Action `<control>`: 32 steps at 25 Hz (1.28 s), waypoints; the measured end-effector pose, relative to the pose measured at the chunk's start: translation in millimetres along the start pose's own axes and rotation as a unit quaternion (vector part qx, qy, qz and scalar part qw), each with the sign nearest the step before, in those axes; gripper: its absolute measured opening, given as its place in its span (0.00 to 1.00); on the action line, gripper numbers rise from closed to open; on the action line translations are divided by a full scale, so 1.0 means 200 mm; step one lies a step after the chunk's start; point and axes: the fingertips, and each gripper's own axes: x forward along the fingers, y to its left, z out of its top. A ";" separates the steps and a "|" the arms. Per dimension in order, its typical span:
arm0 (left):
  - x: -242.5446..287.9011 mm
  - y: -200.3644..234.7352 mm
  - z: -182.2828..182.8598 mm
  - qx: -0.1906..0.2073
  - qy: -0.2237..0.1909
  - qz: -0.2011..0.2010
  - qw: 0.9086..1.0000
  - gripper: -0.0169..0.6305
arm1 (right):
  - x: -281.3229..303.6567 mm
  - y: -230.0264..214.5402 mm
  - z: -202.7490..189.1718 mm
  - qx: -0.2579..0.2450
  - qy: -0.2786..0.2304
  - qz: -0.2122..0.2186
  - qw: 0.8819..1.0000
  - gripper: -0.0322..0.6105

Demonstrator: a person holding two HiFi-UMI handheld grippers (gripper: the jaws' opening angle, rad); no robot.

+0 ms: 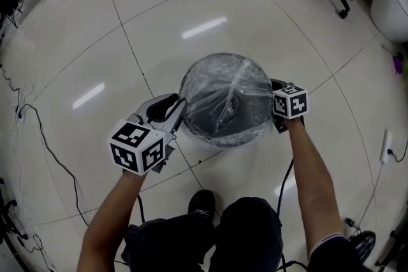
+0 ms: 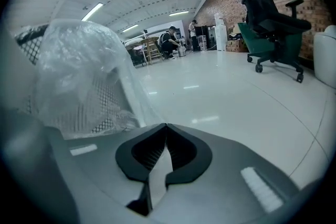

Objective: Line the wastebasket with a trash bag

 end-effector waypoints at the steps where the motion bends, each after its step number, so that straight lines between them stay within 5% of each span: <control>1: 0.00 0.00 0.00 0.000 -0.002 0.000 1.000 0.18 | 0.00 0.00 -0.02 0.005 -0.001 0.002 1.000 0.05; 18: -0.01 0.00 0.00 0.005 -0.009 0.009 1.000 0.18 | -0.01 0.00 -0.26 0.053 -0.007 0.002 0.999 0.08; 32: -0.09 -0.04 0.00 0.020 -0.010 0.025 0.999 0.18 | -0.50 -0.14 -0.09 0.032 -0.048 -0.039 0.998 0.12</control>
